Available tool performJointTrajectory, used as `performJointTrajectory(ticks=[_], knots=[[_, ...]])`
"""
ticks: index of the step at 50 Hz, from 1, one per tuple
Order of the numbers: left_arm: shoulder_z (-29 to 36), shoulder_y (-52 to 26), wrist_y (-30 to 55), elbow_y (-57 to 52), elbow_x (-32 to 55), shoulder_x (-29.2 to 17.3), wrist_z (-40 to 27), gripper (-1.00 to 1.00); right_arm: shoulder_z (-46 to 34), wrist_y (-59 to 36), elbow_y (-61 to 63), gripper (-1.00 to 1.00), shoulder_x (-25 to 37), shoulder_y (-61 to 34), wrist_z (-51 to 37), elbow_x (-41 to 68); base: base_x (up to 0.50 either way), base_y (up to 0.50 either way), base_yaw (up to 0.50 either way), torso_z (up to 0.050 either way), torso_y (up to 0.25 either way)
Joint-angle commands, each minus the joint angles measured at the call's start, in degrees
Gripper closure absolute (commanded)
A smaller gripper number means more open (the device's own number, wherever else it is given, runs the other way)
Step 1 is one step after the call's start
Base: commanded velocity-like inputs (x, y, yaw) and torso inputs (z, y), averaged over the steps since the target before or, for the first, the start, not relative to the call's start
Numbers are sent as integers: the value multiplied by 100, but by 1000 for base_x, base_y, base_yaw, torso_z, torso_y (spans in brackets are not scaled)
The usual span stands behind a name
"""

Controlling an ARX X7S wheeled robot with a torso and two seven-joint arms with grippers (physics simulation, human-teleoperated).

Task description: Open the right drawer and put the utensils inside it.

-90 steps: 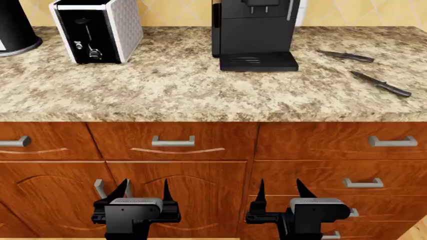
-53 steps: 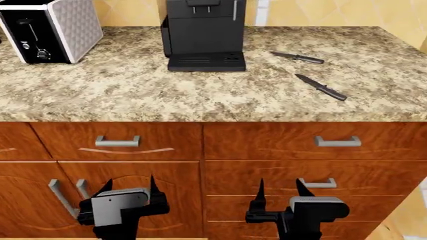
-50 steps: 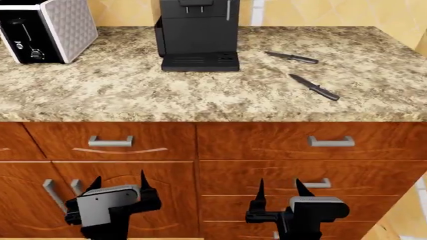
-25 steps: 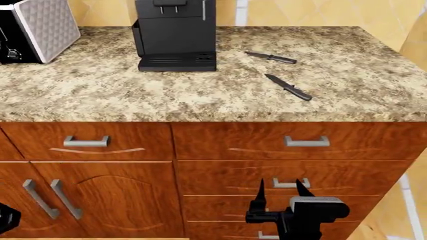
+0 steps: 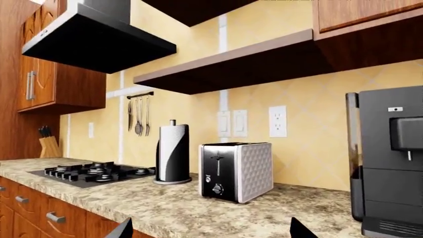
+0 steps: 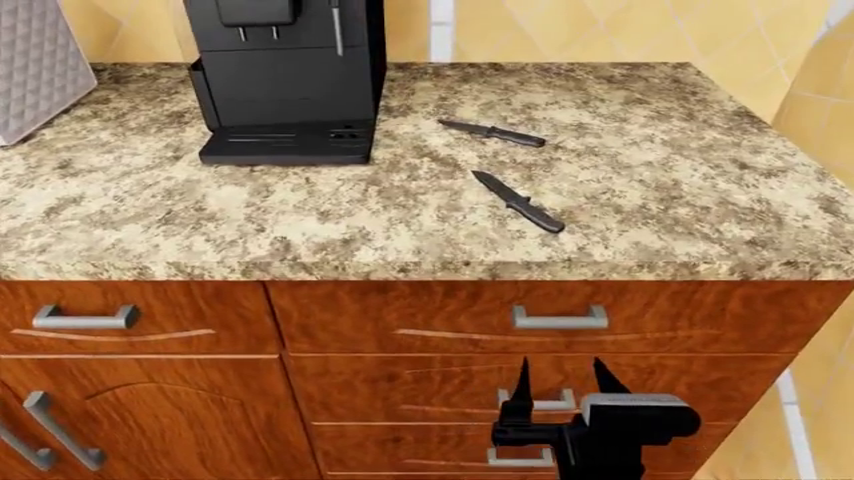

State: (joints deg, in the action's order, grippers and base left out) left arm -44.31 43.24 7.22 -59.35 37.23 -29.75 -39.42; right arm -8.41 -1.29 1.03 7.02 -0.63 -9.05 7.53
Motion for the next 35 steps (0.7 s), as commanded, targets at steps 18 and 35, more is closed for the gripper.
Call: performJointTrajectory(ticks=[18,35], knots=[[-54,71,-19,-29,41,68,-33,-100,1530,-1814,64,-100,-312,-147,2088,5890,0,0,0,0,0],[-235,141,-64,-54,130,162,24,-100,2133,-1547,-967,-100,-415,-465,1743,6983,0,0,0,0,0]])
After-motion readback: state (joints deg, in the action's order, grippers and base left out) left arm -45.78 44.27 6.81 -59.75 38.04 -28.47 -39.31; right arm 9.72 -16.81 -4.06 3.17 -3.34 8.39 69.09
